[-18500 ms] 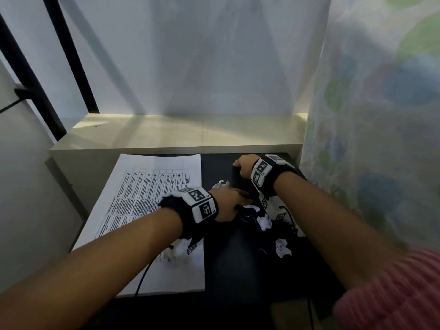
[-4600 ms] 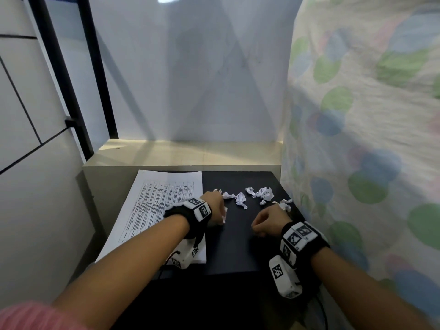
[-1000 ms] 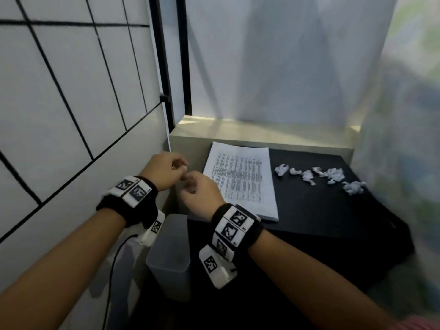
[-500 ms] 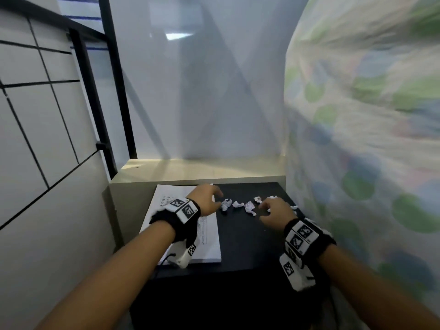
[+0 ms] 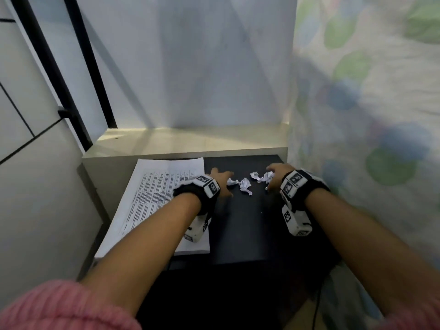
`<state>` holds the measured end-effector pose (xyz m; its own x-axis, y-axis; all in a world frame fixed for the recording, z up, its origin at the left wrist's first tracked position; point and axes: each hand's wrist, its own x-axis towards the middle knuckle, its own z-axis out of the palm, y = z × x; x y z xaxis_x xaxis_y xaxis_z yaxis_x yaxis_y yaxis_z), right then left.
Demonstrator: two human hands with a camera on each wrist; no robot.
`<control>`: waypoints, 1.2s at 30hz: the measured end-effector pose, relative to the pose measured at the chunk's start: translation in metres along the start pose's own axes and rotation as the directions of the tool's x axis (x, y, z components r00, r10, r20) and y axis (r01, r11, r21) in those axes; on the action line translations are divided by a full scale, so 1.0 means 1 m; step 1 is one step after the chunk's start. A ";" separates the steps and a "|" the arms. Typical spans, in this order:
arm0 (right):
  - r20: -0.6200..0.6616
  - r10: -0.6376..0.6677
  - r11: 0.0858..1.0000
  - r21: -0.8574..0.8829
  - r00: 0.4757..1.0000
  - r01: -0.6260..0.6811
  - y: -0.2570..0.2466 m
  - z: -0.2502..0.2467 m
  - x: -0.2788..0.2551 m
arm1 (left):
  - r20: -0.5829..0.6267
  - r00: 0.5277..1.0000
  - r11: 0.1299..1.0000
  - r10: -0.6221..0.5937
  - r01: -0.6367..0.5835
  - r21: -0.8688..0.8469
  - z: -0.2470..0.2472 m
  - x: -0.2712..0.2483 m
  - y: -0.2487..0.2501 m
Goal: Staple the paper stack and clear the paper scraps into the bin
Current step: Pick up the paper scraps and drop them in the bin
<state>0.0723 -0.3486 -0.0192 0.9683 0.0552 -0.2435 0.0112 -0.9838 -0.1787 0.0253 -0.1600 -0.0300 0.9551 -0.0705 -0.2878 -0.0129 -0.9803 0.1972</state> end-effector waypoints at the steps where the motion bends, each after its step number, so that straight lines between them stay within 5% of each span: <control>1: -0.007 0.001 1.000 -0.021 1.000 -0.001 -0.001 0.002 0.004 | 0.001 1.000 1.000 0.001 -0.001 0.004 0.001 0.004 -0.001; 10: 0.044 -0.054 0.995 -0.081 0.998 0.058 -0.022 0.011 0.019 | 0.029 1.000 1.000 0.003 -0.003 0.024 0.001 0.027 0.006; 15: -0.033 -0.082 0.996 -0.043 0.996 0.080 -0.022 0.001 0.022 | 0.022 0.999 1.000 0.024 -0.024 -0.005 0.008 0.033 0.011; 24: 0.020 0.052 0.998 -0.044 0.998 -0.051 0.010 -0.006 0.021 | 0.025 0.998 0.998 0.063 -0.063 0.014 0.014 0.042 0.029; 30: 0.129 -0.009 1.000 0.023 0.992 0.007 0.004 0.004 0.026 | 0.003 0.997 0.997 0.078 -0.079 0.014 0.015 0.044 0.040; 36: 0.145 -0.035 0.955 0.295 0.989 -0.010 0.000 0.002 0.029 | 0.064 0.997 0.999 0.050 -0.050 -0.002 0.006 0.045 0.052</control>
<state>0.1002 -0.3471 -0.0286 0.9209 0.1135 -0.3729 -0.0723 -0.8903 -0.4496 0.0656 -0.2148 -0.0383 0.9325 -0.1308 -0.3368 -0.0597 -0.9751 0.2136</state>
